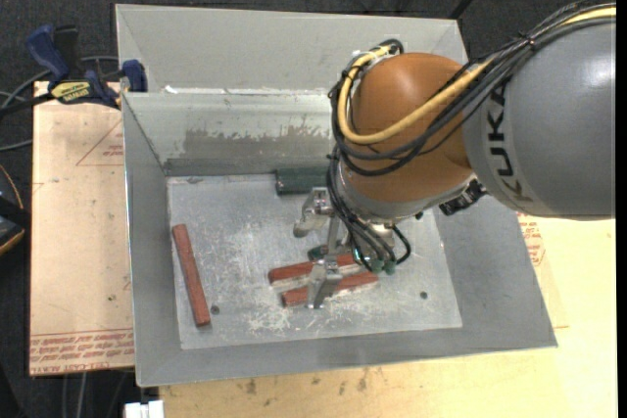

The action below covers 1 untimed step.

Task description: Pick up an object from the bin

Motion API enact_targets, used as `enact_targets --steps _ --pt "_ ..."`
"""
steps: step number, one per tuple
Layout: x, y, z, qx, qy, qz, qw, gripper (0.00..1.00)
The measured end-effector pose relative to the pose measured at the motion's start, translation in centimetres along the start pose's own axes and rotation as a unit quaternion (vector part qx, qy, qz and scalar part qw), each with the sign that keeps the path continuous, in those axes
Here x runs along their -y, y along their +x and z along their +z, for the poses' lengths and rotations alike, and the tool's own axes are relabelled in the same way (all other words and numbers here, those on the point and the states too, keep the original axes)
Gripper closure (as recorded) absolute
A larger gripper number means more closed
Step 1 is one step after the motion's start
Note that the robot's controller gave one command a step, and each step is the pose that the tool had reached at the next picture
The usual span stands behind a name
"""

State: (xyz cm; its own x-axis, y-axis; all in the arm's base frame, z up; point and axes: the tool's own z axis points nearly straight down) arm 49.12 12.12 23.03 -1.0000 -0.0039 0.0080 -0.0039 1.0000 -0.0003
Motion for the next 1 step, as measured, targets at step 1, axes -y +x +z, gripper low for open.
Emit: enact_targets --steps 1 --pt "0.07 -0.16 -0.40 0.0039 -0.001 0.002 1.0000 0.00"
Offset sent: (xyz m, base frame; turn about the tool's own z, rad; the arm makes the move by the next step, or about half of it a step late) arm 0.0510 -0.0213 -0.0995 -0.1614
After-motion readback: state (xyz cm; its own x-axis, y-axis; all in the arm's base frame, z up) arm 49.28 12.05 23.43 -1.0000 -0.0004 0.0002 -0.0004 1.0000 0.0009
